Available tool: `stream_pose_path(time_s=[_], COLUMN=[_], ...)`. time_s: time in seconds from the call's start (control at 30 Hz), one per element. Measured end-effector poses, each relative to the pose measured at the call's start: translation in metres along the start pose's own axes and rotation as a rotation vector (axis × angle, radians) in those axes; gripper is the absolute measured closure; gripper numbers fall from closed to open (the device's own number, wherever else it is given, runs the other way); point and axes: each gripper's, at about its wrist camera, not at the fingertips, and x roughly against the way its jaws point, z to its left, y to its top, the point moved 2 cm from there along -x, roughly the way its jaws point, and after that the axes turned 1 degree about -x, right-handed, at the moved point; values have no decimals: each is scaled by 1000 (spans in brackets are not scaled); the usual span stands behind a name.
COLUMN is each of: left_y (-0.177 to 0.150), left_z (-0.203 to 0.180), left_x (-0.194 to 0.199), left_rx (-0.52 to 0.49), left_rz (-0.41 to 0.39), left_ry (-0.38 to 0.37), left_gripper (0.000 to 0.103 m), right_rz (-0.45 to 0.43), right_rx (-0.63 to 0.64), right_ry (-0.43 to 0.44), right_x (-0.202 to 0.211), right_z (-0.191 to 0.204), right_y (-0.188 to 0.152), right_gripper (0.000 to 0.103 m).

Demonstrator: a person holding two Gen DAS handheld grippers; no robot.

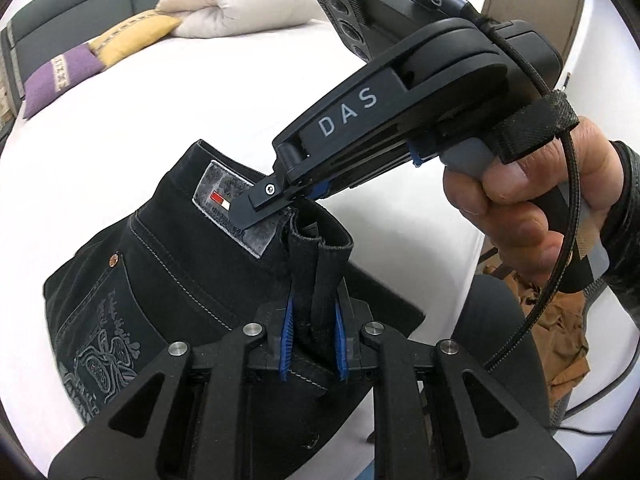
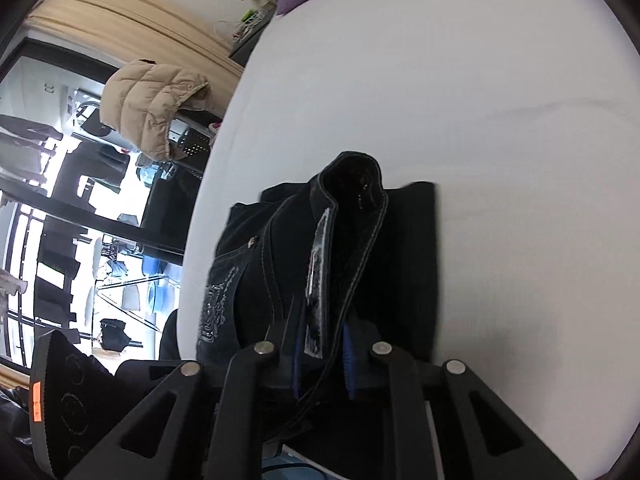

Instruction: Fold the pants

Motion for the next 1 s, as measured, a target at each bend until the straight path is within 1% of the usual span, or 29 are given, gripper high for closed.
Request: stream_pose_path(time_s=[0.07,0.2,0.27,0.33,0.4,0.43,0.47,0.5,0.53,0.6,0.7,0.73,0.8,0.87,0.93,1.0], left_y=[1,-11,-7,-7,-10,-11,-11,-11,-13,-18,-25,-30,-33,-34,-38,-38], left_z=[-6,-8,-18,-23,-23,-23,-22,-19,-13,0,30,49,77,122,161,199], left_x=[-13,-32,-43,-50,-52,-53,-48,-45,-37,-22,4,14,19,20,9,-12], left_rx=[-7,11,3,-2,1,17,29,45,92,171,265,315,381,480,578,665], left_rz=[21,68,75,77,84,90,91,93,96,88,29,-7,-54,-113,-158,-166], left_ry=[-2,-17,-15,-14,-18,-37,-57,-86,-147,-214,-261,-273,-295,-348,-414,-449], left_gripper=[88,88,88,88,84,82,78,78,78,78,78,78,78,78,78,78], right_rz=[20,49,33,21,16,17,10,6,0,-12,-49,-61,-84,-88,-62,-17], right_rx=[-6,-37,-65,-83,-93,-104,-132,-148,-160,-154,-160,-169,-164,-103,-49,-23], right_ry=[1,4,25,35,25,33,67,84,93,71,4,-3,34,95,135,166], right_x=[-1,-12,-12,-14,-18,-20,-20,-20,-18,-11,9,15,26,27,16,-3], right_z=[-10,-30,-38,-37,-42,-47,-51,-54,-55,-54,-55,-56,-52,-31,-12,-1], right_y=[0,-9,-14,-16,-18,-20,-21,-23,-25,-30,-37,-37,-36,-32,-27,-23], right_gripper=[86,86,86,85,82,82,81,80,77,74,70,70,73,83,87,90])
